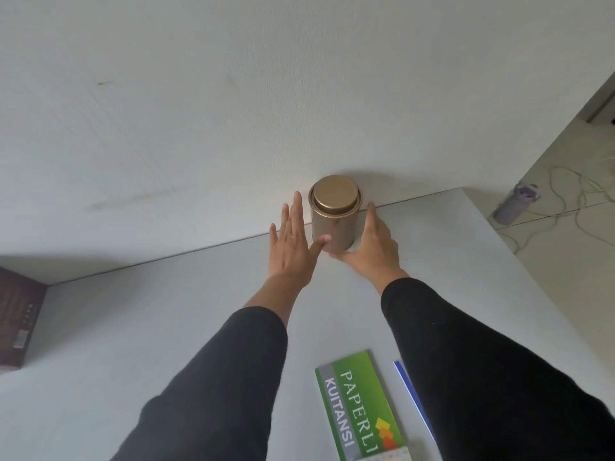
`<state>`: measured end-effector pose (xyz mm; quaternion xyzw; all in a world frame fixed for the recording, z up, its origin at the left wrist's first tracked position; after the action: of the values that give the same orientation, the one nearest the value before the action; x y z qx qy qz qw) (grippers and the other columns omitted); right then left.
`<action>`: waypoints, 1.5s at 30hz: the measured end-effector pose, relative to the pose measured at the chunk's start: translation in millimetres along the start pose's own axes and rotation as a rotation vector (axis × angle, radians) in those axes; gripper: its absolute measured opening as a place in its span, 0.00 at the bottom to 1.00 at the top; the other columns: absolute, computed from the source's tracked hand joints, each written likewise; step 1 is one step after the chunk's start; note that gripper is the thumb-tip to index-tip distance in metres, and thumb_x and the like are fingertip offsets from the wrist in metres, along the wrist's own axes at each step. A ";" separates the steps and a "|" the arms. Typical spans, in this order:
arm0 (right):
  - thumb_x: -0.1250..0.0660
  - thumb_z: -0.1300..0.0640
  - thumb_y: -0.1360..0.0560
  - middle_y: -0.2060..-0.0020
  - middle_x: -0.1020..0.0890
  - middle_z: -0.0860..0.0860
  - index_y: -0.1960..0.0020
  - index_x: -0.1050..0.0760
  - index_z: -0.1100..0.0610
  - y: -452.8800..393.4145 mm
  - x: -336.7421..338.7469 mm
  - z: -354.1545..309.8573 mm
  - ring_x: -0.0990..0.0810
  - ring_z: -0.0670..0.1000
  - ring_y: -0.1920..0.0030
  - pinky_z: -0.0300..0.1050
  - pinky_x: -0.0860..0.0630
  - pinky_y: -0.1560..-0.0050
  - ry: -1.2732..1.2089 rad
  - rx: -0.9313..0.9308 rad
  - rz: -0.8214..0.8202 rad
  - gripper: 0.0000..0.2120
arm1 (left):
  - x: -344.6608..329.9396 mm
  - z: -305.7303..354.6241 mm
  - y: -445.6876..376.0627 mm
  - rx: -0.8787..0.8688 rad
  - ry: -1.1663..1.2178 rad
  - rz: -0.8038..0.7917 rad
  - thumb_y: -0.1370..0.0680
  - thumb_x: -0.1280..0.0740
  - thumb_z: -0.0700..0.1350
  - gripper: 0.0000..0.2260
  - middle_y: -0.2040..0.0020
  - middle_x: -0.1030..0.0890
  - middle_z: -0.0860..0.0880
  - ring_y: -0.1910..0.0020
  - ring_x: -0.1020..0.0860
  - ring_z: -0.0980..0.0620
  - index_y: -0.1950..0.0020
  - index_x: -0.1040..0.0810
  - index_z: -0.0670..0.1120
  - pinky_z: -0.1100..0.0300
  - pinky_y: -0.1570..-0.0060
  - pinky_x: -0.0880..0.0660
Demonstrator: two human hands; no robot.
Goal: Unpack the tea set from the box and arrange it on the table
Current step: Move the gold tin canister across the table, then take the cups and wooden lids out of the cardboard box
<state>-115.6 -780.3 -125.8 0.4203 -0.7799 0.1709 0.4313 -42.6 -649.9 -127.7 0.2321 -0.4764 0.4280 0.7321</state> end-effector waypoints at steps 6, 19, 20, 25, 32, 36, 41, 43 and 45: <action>0.26 0.38 0.36 0.25 0.42 0.55 0.23 0.60 0.57 41.1 26.1 -31.9 0.44 0.54 0.25 0.55 0.37 0.30 0.027 0.009 0.099 0.57 | 47.9 -5.2 33.5 -0.033 0.013 0.041 0.21 0.50 0.63 0.36 0.22 0.59 0.55 0.23 0.61 0.53 0.25 0.70 0.50 0.50 0.24 0.58; 0.27 0.42 0.33 0.24 0.43 0.53 0.23 0.57 0.55 185.8 4.7 -225.0 0.45 0.53 0.24 0.52 0.39 0.29 -0.031 0.173 0.216 0.53 | 234.3 -109.0 165.2 -0.106 0.031 0.206 0.19 0.50 0.60 0.33 0.21 0.56 0.55 0.23 0.60 0.54 0.24 0.67 0.50 0.50 0.24 0.57; 0.27 0.42 0.33 0.25 0.43 0.53 0.23 0.57 0.55 197.6 -4.2 -239.5 0.45 0.53 0.25 0.52 0.39 0.29 -0.029 0.185 0.210 0.52 | 245.0 -124.3 176.6 -0.093 0.021 0.213 0.19 0.50 0.59 0.33 0.21 0.56 0.55 0.23 0.60 0.54 0.24 0.67 0.50 0.50 0.24 0.57; 0.27 0.44 0.32 0.25 0.42 0.53 0.23 0.57 0.55 251.1 -68.1 -322.9 0.44 0.53 0.25 0.51 0.40 0.29 -0.057 0.298 0.109 0.51 | 301.1 -220.7 229.1 0.029 -0.044 0.266 0.19 0.50 0.59 0.33 0.21 0.57 0.54 0.23 0.60 0.54 0.23 0.66 0.49 0.50 0.24 0.57; 0.30 0.41 0.30 0.24 0.44 0.52 0.23 0.57 0.55 272.5 -161.9 -412.2 0.44 0.52 0.25 0.50 0.40 0.28 -0.128 0.376 -0.130 0.49 | 339.3 -348.0 255.8 0.273 -0.015 0.349 0.20 0.51 0.61 0.34 0.21 0.53 0.52 0.22 0.58 0.53 0.22 0.62 0.47 0.49 0.24 0.56; 0.34 0.40 0.27 0.24 0.44 0.51 0.23 0.56 0.56 261.4 -213.7 -444.7 0.43 0.52 0.25 0.50 0.40 0.28 -0.197 0.330 -0.248 0.45 | 347.5 -409.9 262.2 0.455 0.040 0.389 0.20 0.50 0.62 0.34 0.21 0.52 0.51 0.22 0.57 0.52 0.22 0.60 0.47 0.49 0.24 0.56; 0.39 0.41 0.24 0.24 0.44 0.53 0.22 0.56 0.56 244.3 -268.3 -470.0 0.41 0.55 0.25 0.49 0.39 0.29 -0.260 0.224 -0.344 0.40 | 340.7 -482.7 257.5 0.692 0.150 0.313 0.19 0.48 0.59 0.32 0.21 0.51 0.46 0.22 0.55 0.48 0.22 0.55 0.43 0.45 0.25 0.50; 0.41 0.42 0.22 0.24 0.42 0.54 0.22 0.56 0.56 239.1 -284.5 -474.4 0.38 0.56 0.26 0.49 0.37 0.31 -0.294 0.149 -0.369 0.38 | 337.3 -504.4 255.9 0.791 0.235 0.308 0.19 0.45 0.57 0.32 0.22 0.47 0.44 0.23 0.50 0.46 0.22 0.52 0.42 0.44 0.27 0.45; 0.42 0.43 0.21 0.25 0.40 0.55 0.22 0.55 0.57 234.7 -296.0 -476.5 0.38 0.57 0.27 0.50 0.37 0.31 -0.334 0.077 -0.376 0.36 | 334.2 -518.2 253.4 0.840 0.319 0.313 0.20 0.43 0.56 0.32 0.24 0.42 0.43 0.24 0.44 0.44 0.23 0.49 0.41 0.45 0.28 0.41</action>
<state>29.4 -192.1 -73.4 0.5964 -0.7415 0.0455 0.3041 61.1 6.3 -72.5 0.3649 -0.1728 0.7189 0.5658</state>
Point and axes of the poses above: each hand's wrist, its own y-axis away from the middle knuckle, its own x-axis out of the back of the hand, z = x × y, the point moved 5 cm from there along -y, towards the middle knuckle
